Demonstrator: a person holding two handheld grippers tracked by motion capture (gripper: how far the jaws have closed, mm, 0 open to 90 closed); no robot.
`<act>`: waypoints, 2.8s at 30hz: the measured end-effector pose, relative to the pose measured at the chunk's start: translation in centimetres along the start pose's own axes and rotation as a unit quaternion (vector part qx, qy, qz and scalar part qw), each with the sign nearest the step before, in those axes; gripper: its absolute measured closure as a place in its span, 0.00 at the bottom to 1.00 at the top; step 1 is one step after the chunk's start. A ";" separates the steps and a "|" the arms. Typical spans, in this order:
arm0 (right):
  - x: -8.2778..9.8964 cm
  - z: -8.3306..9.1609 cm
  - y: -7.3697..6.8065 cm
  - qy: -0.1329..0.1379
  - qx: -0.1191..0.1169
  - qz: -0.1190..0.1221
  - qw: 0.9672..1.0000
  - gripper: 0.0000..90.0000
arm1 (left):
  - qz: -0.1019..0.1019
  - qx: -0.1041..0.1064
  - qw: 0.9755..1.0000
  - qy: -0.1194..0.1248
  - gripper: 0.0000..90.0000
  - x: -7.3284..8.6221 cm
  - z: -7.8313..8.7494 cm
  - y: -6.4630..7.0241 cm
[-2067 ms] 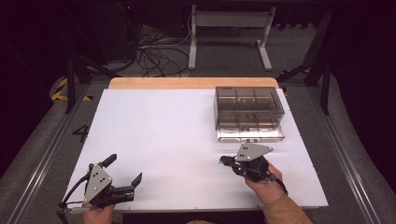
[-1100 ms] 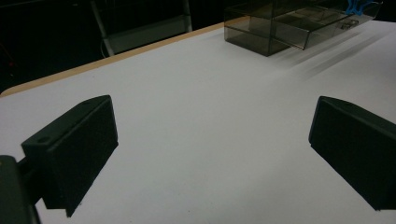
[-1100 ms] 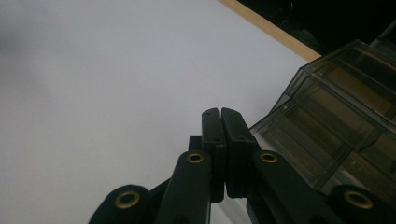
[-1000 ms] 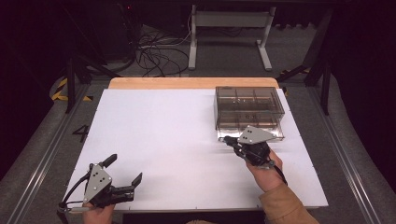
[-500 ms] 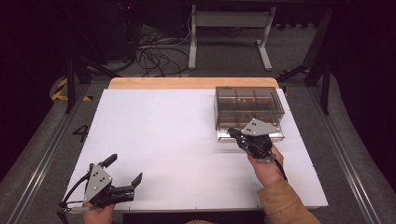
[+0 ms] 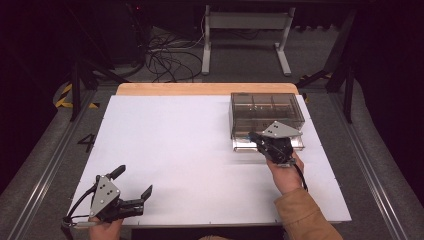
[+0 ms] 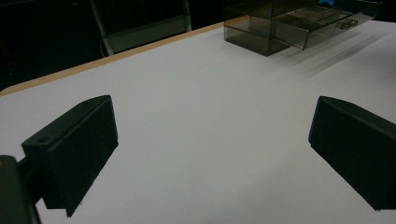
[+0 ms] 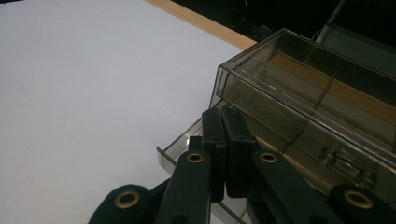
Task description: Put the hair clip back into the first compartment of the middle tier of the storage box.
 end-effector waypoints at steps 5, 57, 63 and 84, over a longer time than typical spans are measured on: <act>0.1 -0.4 0.4 0.000 0.001 -0.010 1.000 0.99 | 0.000 0.000 1.000 -0.001 0.02 0.0 0.0 0.0; 2.5 -3.6 1.0 -0.035 -0.009 -0.074 0.997 0.99 | -0.002 0.001 1.000 0.000 0.02 0.0 0.0 0.0; 2.7 -4.0 0.6 -0.042 -0.014 -0.076 0.996 0.99 | -0.001 0.001 1.000 -0.002 0.02 0.0 0.0 0.0; 3.2 -4.5 0.9 -0.057 -0.010 -0.082 0.995 0.99 | -0.003 0.000 1.000 0.000 0.02 0.0 0.0 0.0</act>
Point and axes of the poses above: each handheld gripper's, and its own axes: z roughly backward along the jaws, x roughly out of its underside, y roughly to its right, the point moved 8 cm from there along -z, roughly forward along the jaws, and after that the axes turned 3 degrees about z, right-handed, at the moved point
